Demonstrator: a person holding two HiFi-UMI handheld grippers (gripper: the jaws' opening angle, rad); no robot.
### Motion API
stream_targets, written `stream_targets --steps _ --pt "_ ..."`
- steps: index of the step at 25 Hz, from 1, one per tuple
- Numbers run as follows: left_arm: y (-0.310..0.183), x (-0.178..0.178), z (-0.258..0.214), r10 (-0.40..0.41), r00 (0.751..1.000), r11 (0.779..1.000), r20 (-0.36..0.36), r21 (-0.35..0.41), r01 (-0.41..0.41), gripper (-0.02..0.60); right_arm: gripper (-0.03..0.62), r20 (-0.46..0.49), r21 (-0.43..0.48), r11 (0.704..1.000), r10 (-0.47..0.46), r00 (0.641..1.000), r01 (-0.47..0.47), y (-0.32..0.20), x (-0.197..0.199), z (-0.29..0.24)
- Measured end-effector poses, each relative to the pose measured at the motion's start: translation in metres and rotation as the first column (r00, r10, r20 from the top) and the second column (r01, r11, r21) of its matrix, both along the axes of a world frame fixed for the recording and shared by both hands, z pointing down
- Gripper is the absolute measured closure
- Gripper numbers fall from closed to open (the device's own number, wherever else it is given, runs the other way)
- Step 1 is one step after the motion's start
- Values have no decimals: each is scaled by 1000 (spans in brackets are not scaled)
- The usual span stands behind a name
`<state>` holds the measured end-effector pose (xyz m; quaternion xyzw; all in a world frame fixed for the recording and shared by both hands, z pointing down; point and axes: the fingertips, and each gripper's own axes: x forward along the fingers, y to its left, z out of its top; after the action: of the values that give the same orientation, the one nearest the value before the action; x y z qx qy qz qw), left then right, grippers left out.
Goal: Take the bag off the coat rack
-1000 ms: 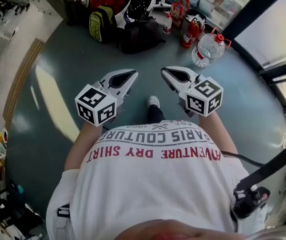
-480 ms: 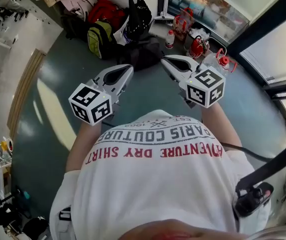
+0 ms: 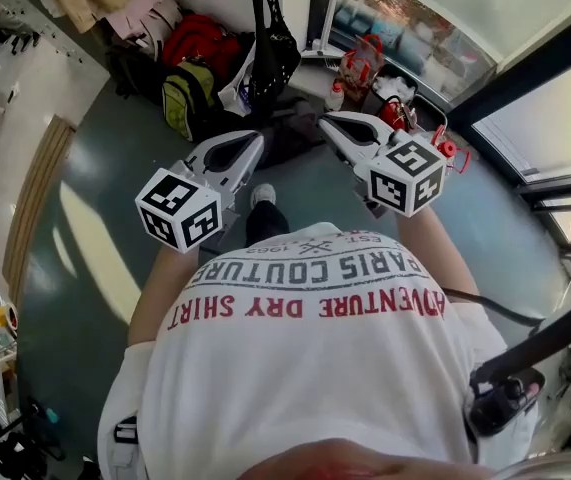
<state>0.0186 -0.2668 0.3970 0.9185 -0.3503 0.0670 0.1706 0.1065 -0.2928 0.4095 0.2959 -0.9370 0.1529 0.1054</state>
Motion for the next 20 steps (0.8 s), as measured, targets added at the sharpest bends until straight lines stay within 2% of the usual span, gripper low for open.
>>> stream_targets --steps 5,10,14,20 --pt "-116 -38 -6 12 999 1000 -37 -6 -12 578 592 -29 -10 999 47 998 -48 -111 -29 -9" --pt "-205 -82 -18 32 998 999 -46 -8 -32 578 592 -24 -16 996 88 996 -88 -201 -68 -17" --pt "-253 -108 -19 44 998 999 -37 -6 -44 578 592 -10 -17 994 112 994 -112 -248 -90 -17" --pt "-298 -114 -8 57 997 998 -43 -30 -58 578 592 -17 -36 992 120 993 -121 -291 -100 -5"
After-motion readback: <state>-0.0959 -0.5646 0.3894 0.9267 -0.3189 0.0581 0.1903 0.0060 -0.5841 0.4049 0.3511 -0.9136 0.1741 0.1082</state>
